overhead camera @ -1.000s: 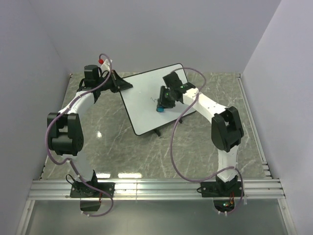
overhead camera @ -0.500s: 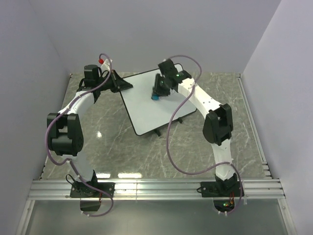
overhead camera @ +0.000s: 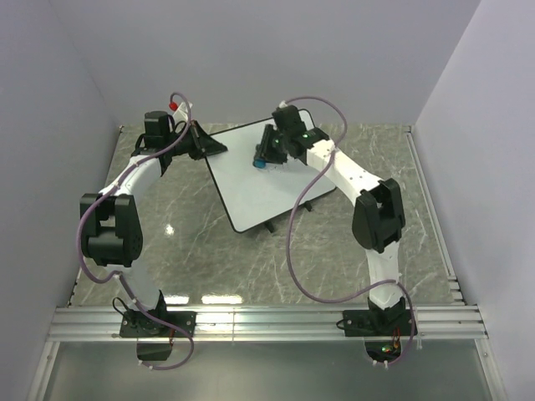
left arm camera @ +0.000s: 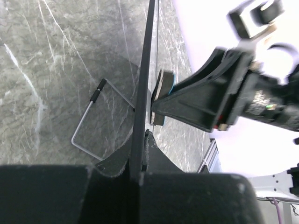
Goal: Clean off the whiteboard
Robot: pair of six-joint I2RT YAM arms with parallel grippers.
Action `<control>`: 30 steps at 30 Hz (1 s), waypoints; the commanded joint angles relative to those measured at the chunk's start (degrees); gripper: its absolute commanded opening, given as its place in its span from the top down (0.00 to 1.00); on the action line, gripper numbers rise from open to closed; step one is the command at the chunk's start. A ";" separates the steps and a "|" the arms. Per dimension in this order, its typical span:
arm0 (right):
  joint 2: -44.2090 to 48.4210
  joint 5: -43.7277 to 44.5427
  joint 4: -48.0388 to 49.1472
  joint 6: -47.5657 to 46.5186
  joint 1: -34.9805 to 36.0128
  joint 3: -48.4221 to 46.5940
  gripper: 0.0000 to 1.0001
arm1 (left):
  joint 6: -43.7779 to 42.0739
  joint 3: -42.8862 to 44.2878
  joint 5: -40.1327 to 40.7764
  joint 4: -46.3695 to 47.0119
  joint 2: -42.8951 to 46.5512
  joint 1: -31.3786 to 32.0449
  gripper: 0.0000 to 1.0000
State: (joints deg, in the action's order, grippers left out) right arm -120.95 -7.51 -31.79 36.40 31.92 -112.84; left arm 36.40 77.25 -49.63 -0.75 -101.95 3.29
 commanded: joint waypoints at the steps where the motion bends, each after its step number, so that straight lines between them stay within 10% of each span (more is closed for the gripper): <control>1: 1.13 4.51 -0.64 -1.07 -2.29 11.82 1.00 | -8.63 0.18 1.46 -7.07 1.32 3.74 1.00; 9: 7.48 6.28 2.70 -1.86 -4.15 27.15 1.00 | -8.28 0.18 1.11 -6.19 0.79 3.74 1.00; 24: -1.74 -1.37 -1.24 1.04 0.77 -4.56 1.00 | -9.16 1.06 1.20 -7.51 0.35 3.83 1.00; 30: -3.86 -0.23 -2.41 1.12 -2.38 -0.94 1.00 | -9.16 0.79 1.29 -7.59 0.96 3.83 1.00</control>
State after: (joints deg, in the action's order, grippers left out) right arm -122.78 -9.04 -35.11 36.60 31.83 -117.69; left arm 35.42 77.93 -50.00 -1.52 -101.95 3.57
